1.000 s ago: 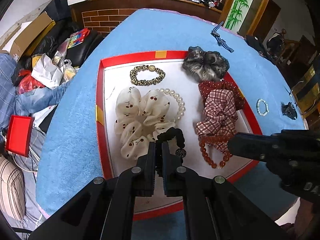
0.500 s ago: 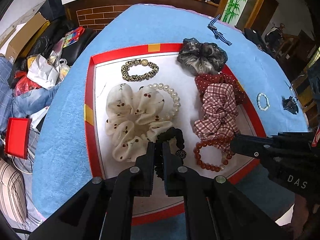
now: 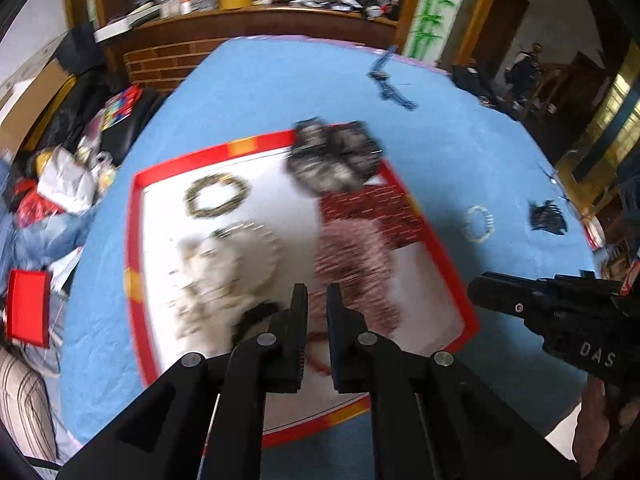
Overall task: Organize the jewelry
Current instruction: 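Grasp the white bead bracelet with the left tool while the right tool grasps the black comb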
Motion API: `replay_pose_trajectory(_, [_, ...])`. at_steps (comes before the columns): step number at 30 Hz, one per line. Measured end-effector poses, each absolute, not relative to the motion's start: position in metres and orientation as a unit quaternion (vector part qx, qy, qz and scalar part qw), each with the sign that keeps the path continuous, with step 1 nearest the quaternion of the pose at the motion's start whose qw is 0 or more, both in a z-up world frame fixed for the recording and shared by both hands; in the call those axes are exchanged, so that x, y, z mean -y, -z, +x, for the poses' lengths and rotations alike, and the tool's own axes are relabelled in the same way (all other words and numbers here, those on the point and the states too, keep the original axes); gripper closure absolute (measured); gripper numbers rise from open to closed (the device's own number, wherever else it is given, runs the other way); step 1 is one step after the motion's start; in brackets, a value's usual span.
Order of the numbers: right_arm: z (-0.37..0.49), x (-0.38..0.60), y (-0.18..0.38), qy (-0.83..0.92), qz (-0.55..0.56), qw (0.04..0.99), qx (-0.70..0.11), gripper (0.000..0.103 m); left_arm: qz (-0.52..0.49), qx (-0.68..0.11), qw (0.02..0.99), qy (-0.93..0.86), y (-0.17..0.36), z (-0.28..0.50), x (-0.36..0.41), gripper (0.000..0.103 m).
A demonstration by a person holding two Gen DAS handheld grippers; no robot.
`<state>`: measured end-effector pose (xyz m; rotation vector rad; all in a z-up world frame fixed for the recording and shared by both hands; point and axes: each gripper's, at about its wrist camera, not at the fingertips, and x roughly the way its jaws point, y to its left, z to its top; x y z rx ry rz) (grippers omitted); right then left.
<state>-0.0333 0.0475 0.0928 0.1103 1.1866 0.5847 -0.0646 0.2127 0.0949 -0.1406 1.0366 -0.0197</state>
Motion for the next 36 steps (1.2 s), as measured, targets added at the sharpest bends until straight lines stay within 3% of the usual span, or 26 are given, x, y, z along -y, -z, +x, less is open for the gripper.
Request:
replay_pose_trajectory(8, [-0.026,0.064,-0.096,-0.173,0.115,0.81,-0.549,0.092,-0.045,-0.514,0.846,0.136,-0.091,-0.017,-0.117,0.095])
replay_pose_trajectory(15, [-0.033,0.162,-0.095,-0.096,0.163,0.817,-0.544,0.091,-0.013,-0.545,0.814,0.2,-0.056,0.031,-0.033,0.092])
replay_pose_trajectory(17, [-0.035,0.179,-0.094,-0.083,0.17,0.817,-0.544,0.089,0.006,-0.55,0.811,0.199,-0.047,0.041,-0.016,0.088])
replay_pose_trajectory(19, [-0.034,0.199,-0.092,-0.071,0.179,0.817,-0.544,0.089,0.038,-0.551,0.812,0.187,-0.038,0.05,0.001,0.076])
replay_pose_trajectory(25, [-0.027,0.241,-0.091,-0.049,0.191,0.817,-0.542,0.087,0.079,-0.551,0.82,0.135,-0.019,0.066,0.017,0.075])
replay_pose_trajectory(27, [-0.019,0.251,-0.091,-0.046,0.191,0.819,-0.539,0.082,0.092,-0.539,0.827,0.13,-0.018,0.069,0.021,0.076])
replay_pose_trajectory(29, [-0.011,0.254,-0.092,-0.05,0.185,0.824,-0.534,0.07,0.094,-0.532,0.831,0.132,-0.019,0.071,0.025,0.087])
replay_pose_trajectory(30, [-0.003,0.254,-0.093,-0.051,0.176,0.827,-0.531,0.067,0.096,-0.528,0.834,0.13,-0.019,0.073,0.026,0.098])
replay_pose_trajectory(32, [0.013,0.251,-0.095,-0.067,0.153,0.836,-0.523,0.052,0.083,-0.523,0.839,0.125,-0.018,0.076,0.024,0.098])
replay_pose_trajectory(36, [0.046,0.241,-0.093,-0.116,0.073,0.843,-0.52,0.039,0.056,-0.535,0.834,0.122,-0.02,0.077,0.017,0.099])
